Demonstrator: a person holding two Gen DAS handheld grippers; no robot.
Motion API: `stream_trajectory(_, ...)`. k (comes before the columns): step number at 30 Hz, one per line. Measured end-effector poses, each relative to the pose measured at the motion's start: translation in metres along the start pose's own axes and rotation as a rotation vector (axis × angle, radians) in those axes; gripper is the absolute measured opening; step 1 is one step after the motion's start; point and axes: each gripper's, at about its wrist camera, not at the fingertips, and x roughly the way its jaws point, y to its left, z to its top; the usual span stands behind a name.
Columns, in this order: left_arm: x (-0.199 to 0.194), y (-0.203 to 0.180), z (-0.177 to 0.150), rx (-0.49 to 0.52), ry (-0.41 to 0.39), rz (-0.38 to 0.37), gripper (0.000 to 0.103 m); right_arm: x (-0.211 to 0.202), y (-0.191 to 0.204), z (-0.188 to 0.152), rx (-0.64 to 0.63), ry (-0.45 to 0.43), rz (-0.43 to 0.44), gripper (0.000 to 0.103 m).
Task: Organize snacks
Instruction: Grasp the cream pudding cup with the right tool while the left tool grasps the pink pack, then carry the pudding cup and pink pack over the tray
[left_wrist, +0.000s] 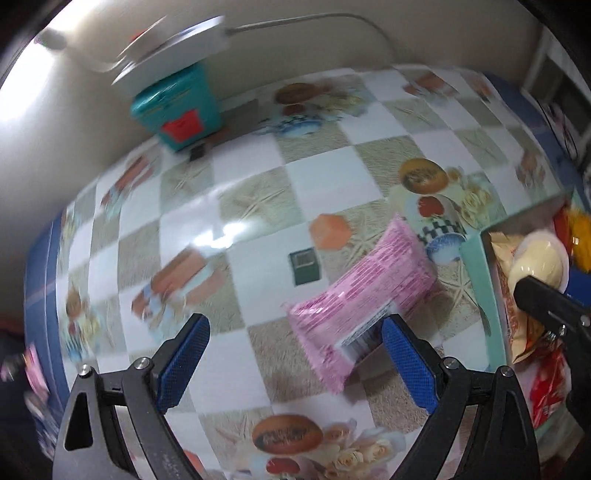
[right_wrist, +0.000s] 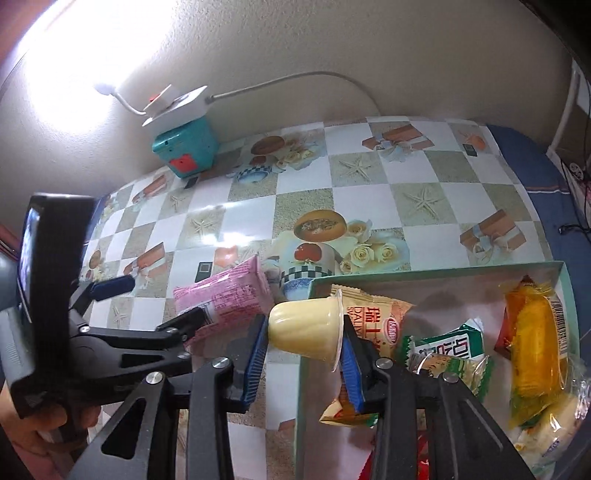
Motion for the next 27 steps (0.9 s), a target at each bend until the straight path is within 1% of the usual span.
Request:
stream_trajectory(2,0.002,-0.012,0.005,0.070,-0.001,-0.004,0.095,0.000,-0.007,0.001,0.008,-0.001,-0.011,0.040)
stream_trajectory(5,0.009,-0.029,0.009,0.154,0.006,0.030,0.094,0.000,-0.015,0.002,0.029,-0.005,0.001,0.040)
stream_trajectory(6,0.012,-0.033,0.009,0.165,0.013,0.034,0.092,-0.001,-0.015,0.002,0.030,-0.005,0.002,0.040)
stream_trajectory(7,0.016,-0.035,0.011,0.166,0.019,0.031,0.084,0.000,-0.015,0.002,0.029,-0.004,0.002,0.040)
stream_trajectory(8,0.019,-0.035,0.012,0.154,0.024,0.009,0.077,0.001,-0.015,0.002,0.028,-0.002,0.002,0.040)
stream_trajectory(9,0.020,-0.035,0.013,0.139,0.029,-0.008,0.063,0.001,-0.015,0.002,0.027,0.000,0.004,0.040)
stream_trajectory(10,0.022,-0.033,0.012,0.118,0.037,-0.031,0.056,0.002,-0.015,0.002,0.028,0.003,0.006,0.040)
stream_trajectory(12,0.022,-0.028,0.012,0.077,0.039,-0.048,0.055,0.002,-0.015,0.001,0.029,0.008,0.009,0.040)
stream_trajectory(16,0.016,-0.017,0.008,0.004,0.037,-0.065,0.045,-0.001,-0.014,0.000,0.026,0.013,0.009,0.040)
stream_trajectory(20,0.005,-0.005,-0.004,-0.099,0.044,-0.040,0.043,-0.008,-0.015,-0.004,0.028,0.025,0.009,0.040)
stream_trajectory(22,-0.010,-0.001,-0.012,-0.163,0.018,-0.077,0.042,-0.014,-0.019,-0.007,0.034,0.033,0.005,0.040)
stream_trajectory(24,-0.031,0.001,-0.021,-0.233,-0.015,-0.146,0.042,-0.024,-0.025,-0.011,0.046,0.037,-0.004,0.040)
stream_trajectory(27,-0.059,-0.011,-0.030,-0.282,-0.052,-0.200,0.042,-0.041,-0.035,-0.017,0.070,0.029,-0.024,0.040)
